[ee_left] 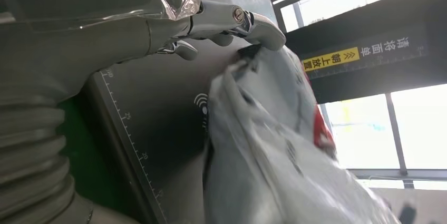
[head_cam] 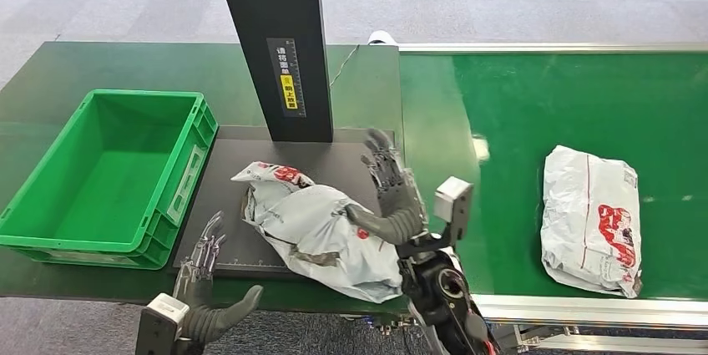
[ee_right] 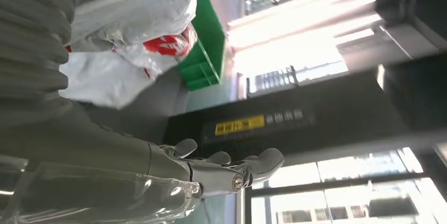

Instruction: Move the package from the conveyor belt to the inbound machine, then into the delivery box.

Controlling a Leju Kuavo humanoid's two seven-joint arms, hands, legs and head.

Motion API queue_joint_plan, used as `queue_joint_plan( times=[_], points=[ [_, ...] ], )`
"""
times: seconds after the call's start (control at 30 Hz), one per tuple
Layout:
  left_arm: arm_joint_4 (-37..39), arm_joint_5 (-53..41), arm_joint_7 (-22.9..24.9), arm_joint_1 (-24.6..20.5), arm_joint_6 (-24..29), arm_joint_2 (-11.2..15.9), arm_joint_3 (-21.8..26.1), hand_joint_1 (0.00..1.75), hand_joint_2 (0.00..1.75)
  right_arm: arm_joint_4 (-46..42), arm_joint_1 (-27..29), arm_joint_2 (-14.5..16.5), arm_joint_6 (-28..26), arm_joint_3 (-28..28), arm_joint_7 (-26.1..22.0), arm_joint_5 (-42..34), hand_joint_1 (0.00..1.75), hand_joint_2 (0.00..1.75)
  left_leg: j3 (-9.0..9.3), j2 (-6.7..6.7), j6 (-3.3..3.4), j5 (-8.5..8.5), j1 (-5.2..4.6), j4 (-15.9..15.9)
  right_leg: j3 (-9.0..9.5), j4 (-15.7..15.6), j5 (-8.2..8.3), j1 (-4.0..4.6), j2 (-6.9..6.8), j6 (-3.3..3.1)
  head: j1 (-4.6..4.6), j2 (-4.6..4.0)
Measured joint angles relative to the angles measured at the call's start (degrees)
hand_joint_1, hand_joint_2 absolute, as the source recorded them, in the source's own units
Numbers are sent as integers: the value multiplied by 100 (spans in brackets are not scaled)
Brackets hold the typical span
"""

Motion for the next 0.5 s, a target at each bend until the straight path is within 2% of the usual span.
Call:
queue_joint_plan(
  times=[0.23,0.5],
  points=[
    [-265,-156,68,213,7,-102,99,0,175,-965,1062,-15,83,-1182,-65,-684,0,175,2,1,0,0,0,0,6,-1,1,0,-1,0,-1,0],
    [-366,-229,112,223,33,-175,110,0,175,-1407,1277,91,45,-1648,-75,-749,0,175,11,2,-1,1,1,-1,11,-1,1,1,-1,0,-1,0]
  ],
)
